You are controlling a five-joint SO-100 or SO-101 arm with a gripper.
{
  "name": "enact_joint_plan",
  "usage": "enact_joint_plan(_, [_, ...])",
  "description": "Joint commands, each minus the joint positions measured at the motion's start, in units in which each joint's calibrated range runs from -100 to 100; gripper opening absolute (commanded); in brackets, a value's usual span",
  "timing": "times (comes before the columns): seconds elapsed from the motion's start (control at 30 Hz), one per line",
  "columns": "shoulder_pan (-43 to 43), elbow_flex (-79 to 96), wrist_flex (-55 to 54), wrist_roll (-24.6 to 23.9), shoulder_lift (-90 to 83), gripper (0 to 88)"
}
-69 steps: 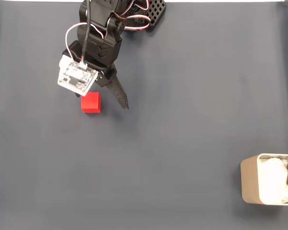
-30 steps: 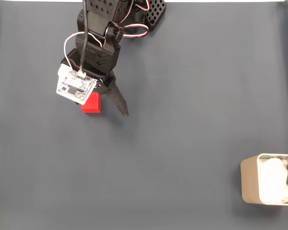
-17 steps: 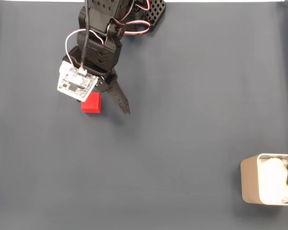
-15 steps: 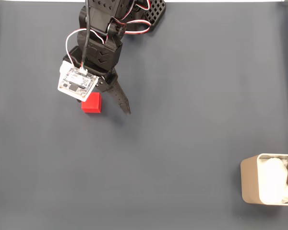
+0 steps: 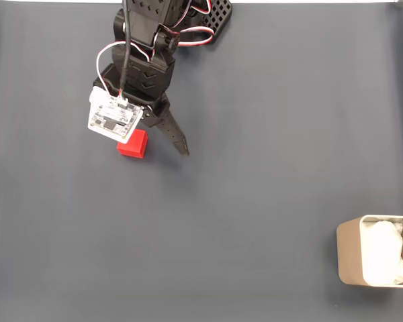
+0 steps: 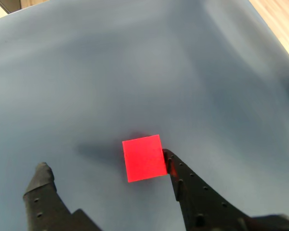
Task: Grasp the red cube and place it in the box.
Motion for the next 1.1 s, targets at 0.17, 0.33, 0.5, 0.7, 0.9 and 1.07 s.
enact_joint_plan(0.17, [-0.7,-0.3,0.7,-0.2,-2.1,49.9])
enact_joint_plan(0.33, [-1.0,-0.3,0.9,-0.3,-2.4,49.9])
enact_joint_plan(0.5, [-1.2,-0.3,0.9,-0.4,-2.5,49.9])
enact_joint_plan(0.7, [-1.2,-0.4,0.8,-1.0,-2.6,47.3])
enact_joint_plan(0.9, [-1.2,0.0,0.9,0.7,-2.2,31.5])
enact_joint_plan(1.07, [-1.3,0.5,0.9,2.0,-1.7,25.7])
